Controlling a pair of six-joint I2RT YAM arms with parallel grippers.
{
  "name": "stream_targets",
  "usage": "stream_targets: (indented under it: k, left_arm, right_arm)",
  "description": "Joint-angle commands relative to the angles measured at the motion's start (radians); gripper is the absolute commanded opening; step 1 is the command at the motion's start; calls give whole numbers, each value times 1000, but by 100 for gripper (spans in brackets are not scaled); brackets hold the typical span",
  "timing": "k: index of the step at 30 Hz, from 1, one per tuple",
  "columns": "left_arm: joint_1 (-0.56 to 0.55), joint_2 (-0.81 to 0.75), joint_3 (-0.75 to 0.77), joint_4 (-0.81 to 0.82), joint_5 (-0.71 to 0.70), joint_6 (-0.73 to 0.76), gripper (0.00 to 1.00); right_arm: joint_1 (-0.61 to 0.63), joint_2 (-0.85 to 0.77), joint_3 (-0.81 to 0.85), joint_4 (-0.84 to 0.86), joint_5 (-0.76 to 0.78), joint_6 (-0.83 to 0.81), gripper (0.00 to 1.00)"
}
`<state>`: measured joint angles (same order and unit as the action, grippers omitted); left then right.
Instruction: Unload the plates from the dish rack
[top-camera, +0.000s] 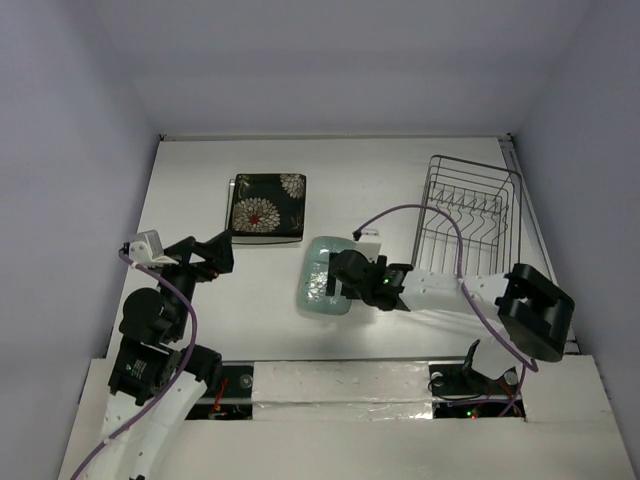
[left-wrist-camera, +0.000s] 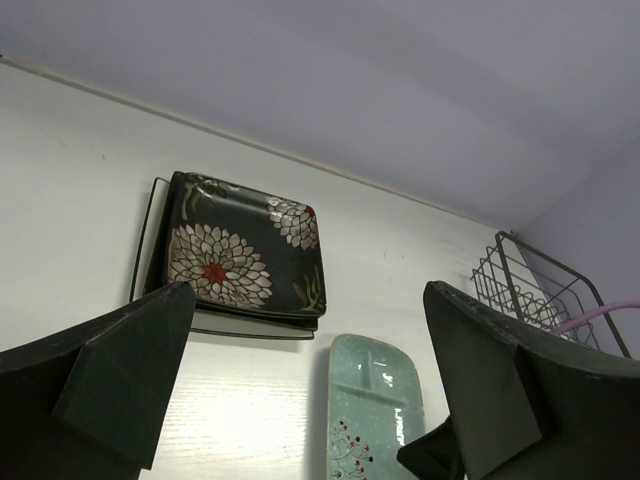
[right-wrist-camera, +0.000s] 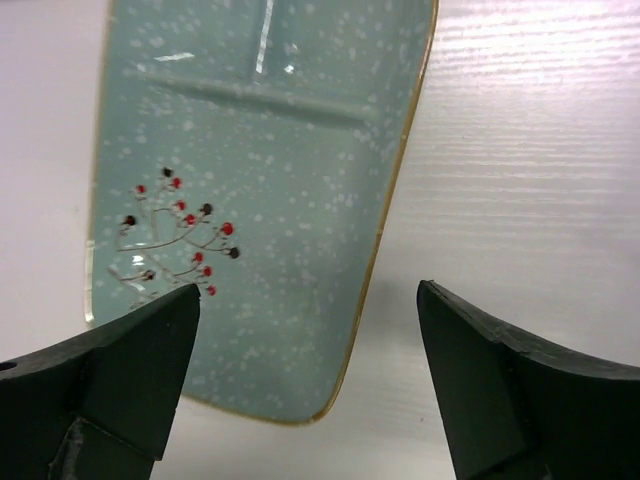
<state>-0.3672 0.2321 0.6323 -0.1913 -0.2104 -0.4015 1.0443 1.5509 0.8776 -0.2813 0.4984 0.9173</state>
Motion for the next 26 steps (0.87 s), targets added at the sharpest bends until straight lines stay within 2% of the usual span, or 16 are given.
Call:
stream_targets:
  k: [1,7,9,11,12,13,14,18,20,21,22,24,25,26]
  left_arm:
    - [-4,16,-3,46,3,7,99]
    - [-4,10,3,39,3,7,99]
    - [-4,10,6,41,3,10,99]
    - [-4,13,12,43,3,10,99]
    - [-4,21,15,41,3,13,99]
    - [-4,24,20,41,3,15,99]
    - [-4,26,23,39,3,18,99]
    - [-4,44,81,21,3,24,99]
    - [-4,46,105,18,3,26,99]
    - [-4,47,130,16,3,26,99]
    - [-4,46,139,18,3,26,99]
    - [-4,52,161,26,3,13,99]
    - [-4,55,164,27,3,9,99]
    - [-4,62,168,26,3,7,99]
  right_arm:
    - [23,-119,83,-105,120,-3,95]
    - [23,-250,127,-197,155,-23,97]
    - [32,-322,141,-228,176,-31,95]
    - [42,-418,167,-251,219,-38,75]
    - [52,-455,176,-278,238,-41,56]
    - [53,-495,198,-294,259,-50,14]
    - [53,-537,208,-314,296,-51,1]
    - [53,-809,219,-354,376,-75,0]
    - [53,-895,183,-326,396,-104,6]
    - [53,-934,169,-287,393,-121,10]
    - [53,-993,156,-274,387,-141,19]
    - [53,-1031,129,-243,368,-164,30]
    - [53,-1040,124,-227,365,-176,39]
    - [53,-1043,123,-226,365,-179,43]
